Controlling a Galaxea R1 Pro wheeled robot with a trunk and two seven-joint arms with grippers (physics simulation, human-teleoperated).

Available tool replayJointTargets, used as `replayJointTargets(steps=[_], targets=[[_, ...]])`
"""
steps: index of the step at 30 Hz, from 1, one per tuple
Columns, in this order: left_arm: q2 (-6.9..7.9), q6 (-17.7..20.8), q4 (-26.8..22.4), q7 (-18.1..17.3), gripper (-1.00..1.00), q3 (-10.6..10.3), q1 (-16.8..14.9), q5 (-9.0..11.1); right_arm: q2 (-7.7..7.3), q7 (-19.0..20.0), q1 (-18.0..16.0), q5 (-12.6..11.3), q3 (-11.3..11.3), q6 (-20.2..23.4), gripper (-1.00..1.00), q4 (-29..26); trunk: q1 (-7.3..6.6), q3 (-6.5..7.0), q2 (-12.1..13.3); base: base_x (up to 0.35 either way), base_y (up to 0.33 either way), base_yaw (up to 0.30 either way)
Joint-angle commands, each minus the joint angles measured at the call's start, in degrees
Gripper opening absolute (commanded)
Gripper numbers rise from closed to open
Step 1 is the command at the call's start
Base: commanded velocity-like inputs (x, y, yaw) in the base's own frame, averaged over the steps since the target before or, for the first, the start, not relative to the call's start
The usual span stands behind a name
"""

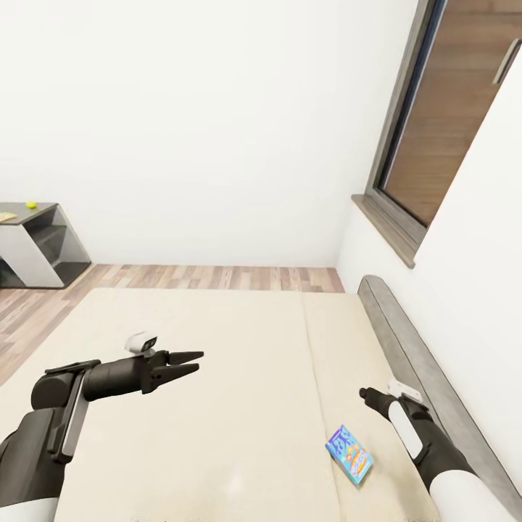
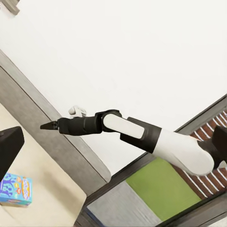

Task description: Put all the toys in the child's room - the three board games (two on the bed and one on the table), the two jigsaw puzzles on the table, and the tennis ball on the table - inside the toy box on the table in the child's room.

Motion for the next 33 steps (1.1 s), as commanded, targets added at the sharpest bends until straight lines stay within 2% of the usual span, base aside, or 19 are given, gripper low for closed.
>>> replayJointTargets(steps=[1,5,11,33], targets=[[0.03,0.61,0.0,-0.24,1.0,0.03,-0.04,-0.03,-0.26,0.0,-0.02,-0.64,0.04,0.01,1.0,0.22,0.03,-0.21,-0.12,0.0,0.0,0.0],[0.06,0.56,0.07,-0.24,1.0,0.1,-0.04,-0.01,-1.38,2.37,-0.03,-0.62,-0.03,-0.68,1.0,1.89,0.03,-0.59,-0.12,0.0,0.0,0.0],[-0.06,0.52,0.13,-0.24,1.0,-0.01,-0.04,-0.04,-1.77,4.1,-0.06,-0.61,-0.05,-0.9,1.0,2.44,0.03,-1.15,-0.12,0.0,0.0,0.0],[0.09,0.52,0.21,-0.24,1.0,0.17,-0.04,-0.06,-1.85,4.45,-0.06,-0.61,-0.13,-0.86,1.0,2.7,0.03,-3.22,-0.12,0.0,0.0,0.0]])
